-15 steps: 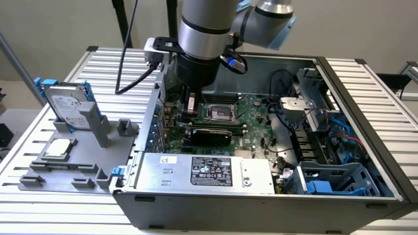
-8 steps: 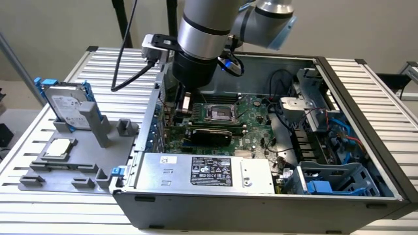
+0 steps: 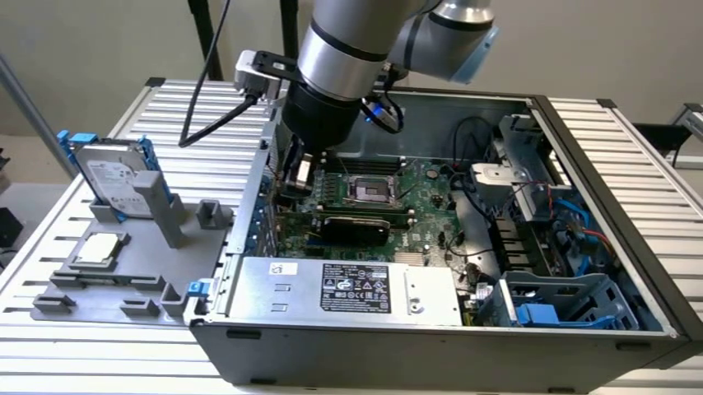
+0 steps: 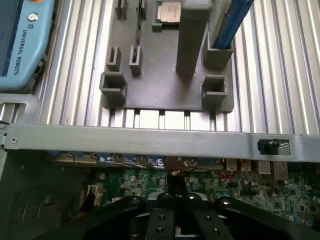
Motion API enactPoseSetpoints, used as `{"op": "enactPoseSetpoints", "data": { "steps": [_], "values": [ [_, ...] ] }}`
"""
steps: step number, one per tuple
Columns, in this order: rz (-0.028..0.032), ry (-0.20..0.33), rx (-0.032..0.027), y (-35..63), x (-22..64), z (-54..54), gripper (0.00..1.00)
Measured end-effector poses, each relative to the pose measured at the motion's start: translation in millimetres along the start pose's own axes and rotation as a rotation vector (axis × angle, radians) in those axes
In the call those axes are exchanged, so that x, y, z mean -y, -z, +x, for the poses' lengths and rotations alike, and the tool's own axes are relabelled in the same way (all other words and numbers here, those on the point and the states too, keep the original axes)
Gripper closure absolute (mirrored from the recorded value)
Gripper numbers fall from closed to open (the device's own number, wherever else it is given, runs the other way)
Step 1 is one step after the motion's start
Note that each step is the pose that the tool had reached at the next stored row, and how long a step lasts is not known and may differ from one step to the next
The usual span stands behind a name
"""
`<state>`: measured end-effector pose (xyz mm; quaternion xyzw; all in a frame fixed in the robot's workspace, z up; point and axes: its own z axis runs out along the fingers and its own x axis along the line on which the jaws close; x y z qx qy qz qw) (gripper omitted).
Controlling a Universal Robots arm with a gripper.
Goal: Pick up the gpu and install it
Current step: 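Press down on the gpu until it lock into place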
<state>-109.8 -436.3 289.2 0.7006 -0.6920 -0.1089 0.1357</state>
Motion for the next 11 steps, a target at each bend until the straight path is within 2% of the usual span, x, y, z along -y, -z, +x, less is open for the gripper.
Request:
{"op": "enactPoseSetpoints", "data": {
  "steps": [2, 4, 11],
  "values": [
    [-0.0058, 0.000, -0.0014, 0.1, -0.1, 0.0, 0.89],
    [-0.0081, 0.000, -0.0015, 0.0, 0.0, 0.0, 0.89],
    [-0.0090, -0.003, -0.0012, -0.1, 0.0, 0.0, 0.89]
  ]
}}
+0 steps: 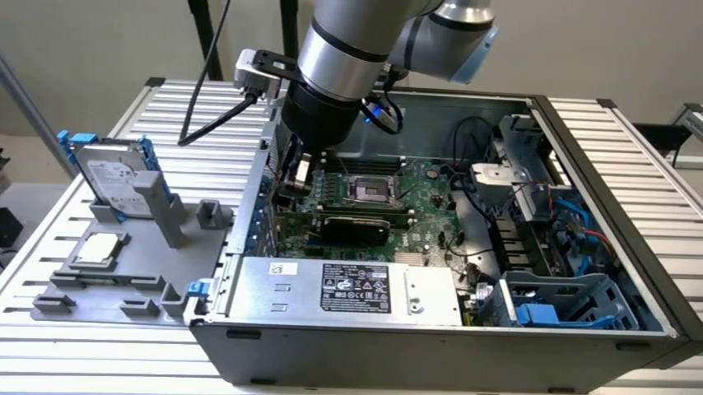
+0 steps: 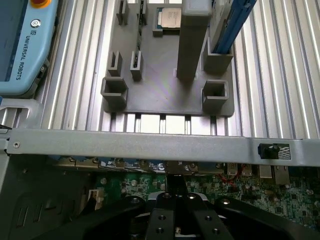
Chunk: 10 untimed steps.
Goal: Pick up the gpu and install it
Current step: 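Press down on the gpu until it lock into place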
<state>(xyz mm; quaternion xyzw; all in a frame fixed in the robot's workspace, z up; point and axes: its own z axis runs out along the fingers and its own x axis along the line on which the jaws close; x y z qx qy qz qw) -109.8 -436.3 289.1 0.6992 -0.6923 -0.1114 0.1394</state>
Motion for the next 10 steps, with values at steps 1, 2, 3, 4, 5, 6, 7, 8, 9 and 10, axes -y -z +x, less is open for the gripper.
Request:
{"op": "enactPoseSetpoints", "data": {
  "steps": [1, 2, 3, 4, 5, 6, 7, 8, 9, 10],
  "values": [
    [-0.0005, 0.000, 0.0000, 0.0, 0.0, 0.0, 0.89],
    [-0.0010, -0.001, 0.0001, 0.0, 0.0, 0.0, 0.89],
    [-0.0015, -0.002, 0.0002, -0.1, 0.0, 0.0, 0.89],
    [-0.0022, -0.003, 0.0004, -0.1, 0.0, 0.0, 0.89],
    [-0.0030, -0.004, 0.0006, -0.1, 0.0, 0.0, 0.89],
    [-0.0040, -0.005, 0.0007, -0.1, 0.0, 0.0, 0.89],
    [-0.0051, -0.006, 0.0009, -0.1, 0.0, 0.0, 0.89],
    [-0.0063, -0.008, 0.0012, -0.1, -0.1, 0.0, 0.89],
    [-0.0075, -0.009, 0.0015, -0.1, -0.1, 0.0, 0.89],
    [-0.0089, -0.011, 0.0020, -0.1, -0.1, 0.0, 0.89]
  ]
}}
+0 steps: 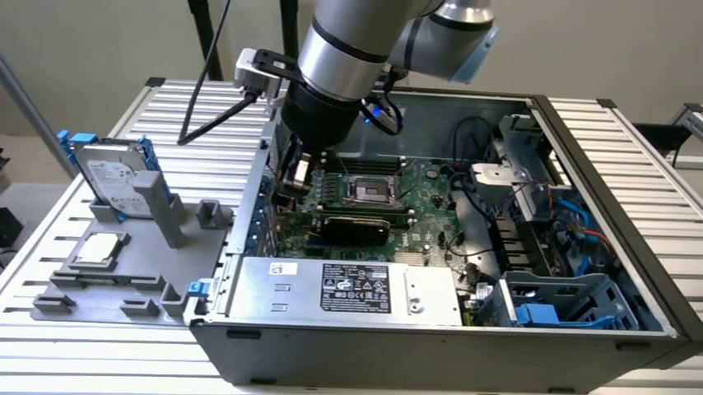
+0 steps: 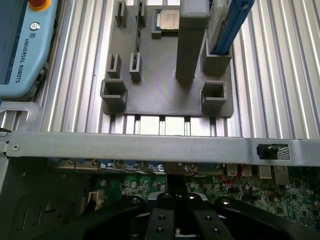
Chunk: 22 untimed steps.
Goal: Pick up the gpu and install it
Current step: 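Press down on the gpu until it lock into place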
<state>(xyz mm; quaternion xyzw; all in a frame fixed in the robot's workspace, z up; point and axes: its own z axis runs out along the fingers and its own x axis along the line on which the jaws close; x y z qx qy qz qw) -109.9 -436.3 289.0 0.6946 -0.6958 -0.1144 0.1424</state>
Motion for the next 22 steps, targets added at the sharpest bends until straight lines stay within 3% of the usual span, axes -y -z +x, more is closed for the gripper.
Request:
{"op": "enactPoseSetpoints", "data": {
  "steps": [12, 22],
  "values": [
    [-0.0161, -0.029, 0.0082, 0.0, -0.1, -0.2, 0.89],
    [-0.0218, -0.050, 0.0148, -2.0, 0.7, -0.3, 0.89]
  ]
}}
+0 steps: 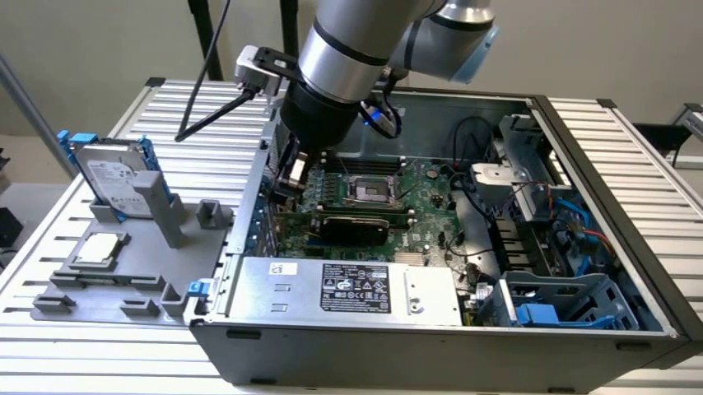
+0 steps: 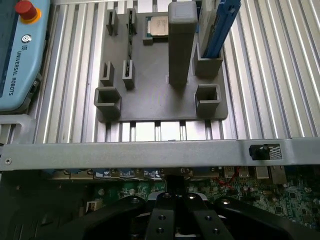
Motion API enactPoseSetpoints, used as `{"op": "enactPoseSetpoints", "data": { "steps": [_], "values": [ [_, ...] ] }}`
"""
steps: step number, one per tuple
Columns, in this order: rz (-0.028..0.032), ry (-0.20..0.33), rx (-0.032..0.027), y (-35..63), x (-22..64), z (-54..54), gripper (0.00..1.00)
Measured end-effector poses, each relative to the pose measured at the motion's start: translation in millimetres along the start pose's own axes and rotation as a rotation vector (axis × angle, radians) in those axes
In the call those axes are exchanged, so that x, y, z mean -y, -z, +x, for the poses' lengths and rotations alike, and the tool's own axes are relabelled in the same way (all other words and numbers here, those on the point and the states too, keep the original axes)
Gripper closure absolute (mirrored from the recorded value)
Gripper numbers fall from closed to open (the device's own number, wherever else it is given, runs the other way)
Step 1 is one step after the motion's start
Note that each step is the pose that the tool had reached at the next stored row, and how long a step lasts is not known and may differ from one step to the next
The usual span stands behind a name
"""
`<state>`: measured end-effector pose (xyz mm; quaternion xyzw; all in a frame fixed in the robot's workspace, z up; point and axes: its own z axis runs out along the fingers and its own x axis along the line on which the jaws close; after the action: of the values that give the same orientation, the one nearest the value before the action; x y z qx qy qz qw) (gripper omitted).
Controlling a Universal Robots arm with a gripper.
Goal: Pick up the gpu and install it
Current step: 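Press down on the gpu until it lock into place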
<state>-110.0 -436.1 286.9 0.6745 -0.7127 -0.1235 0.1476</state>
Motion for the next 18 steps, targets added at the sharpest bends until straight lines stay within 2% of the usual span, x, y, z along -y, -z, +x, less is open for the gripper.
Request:
{"op": "enactPoseSetpoints", "data": {
  "steps": [8, 9, 11, 13, 14, 15, 18],
  "values": [
    [0.0000, -0.007, 0.0005, -0.7, 0.4, -0.1, 0.89],
    [0.0001, -0.007, 0.0017, 0.9, -0.2, -0.2, 0.89],
    [-0.0006, -0.007, -0.0006, 7.2, -1.4, 0.2, 0.89],
    [0.0001, -0.007, -0.0005, 10.2, -1.1, 0.3, 0.89],
    [0.0041, -0.007, -0.0002, 10.5, -0.9, 0.2, 0.89],
    [0.0148, -0.008, 0.0004, 10.6, -0.8, 0.3, 0.89],
    [0.0695, -0.009, 0.0037, 10.7, -0.5, 0.3, 0.89]
  ]
}}
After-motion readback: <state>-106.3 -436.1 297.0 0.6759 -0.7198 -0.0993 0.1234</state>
